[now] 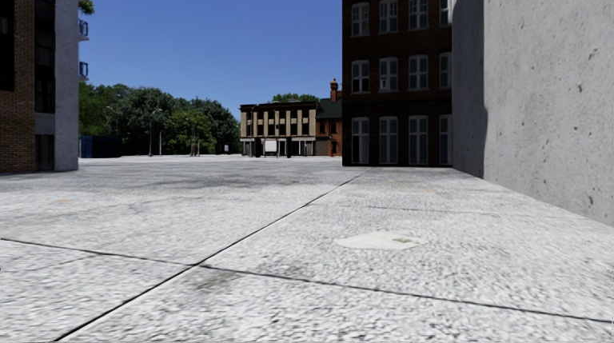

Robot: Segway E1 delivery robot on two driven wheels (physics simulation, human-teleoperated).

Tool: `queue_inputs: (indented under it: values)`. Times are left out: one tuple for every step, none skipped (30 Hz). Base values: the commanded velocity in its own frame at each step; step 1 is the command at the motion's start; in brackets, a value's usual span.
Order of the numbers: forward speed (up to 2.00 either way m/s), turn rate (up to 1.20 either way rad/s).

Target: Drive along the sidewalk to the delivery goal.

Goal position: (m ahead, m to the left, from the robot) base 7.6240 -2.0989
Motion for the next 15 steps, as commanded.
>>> queue_inputs:
  values:
    - [1.95,-0.21]
    - [1.95,-0.24]
    - [1.95,-0.28]
    - [1.95,-0.32]
    - [1.95,-0.34]
    - [1.95,-0.34]
    - [1.95,-0.35]
    - [1.95,-0.36]
    - [1.95,-0.37]
    - [1.94,-0.38]
    - [1.87,-0.38]
    - [1.80,-0.38]
    - [1.80,-0.38]
    - [1.74,-0.38]
    - [1.72,-0.38]
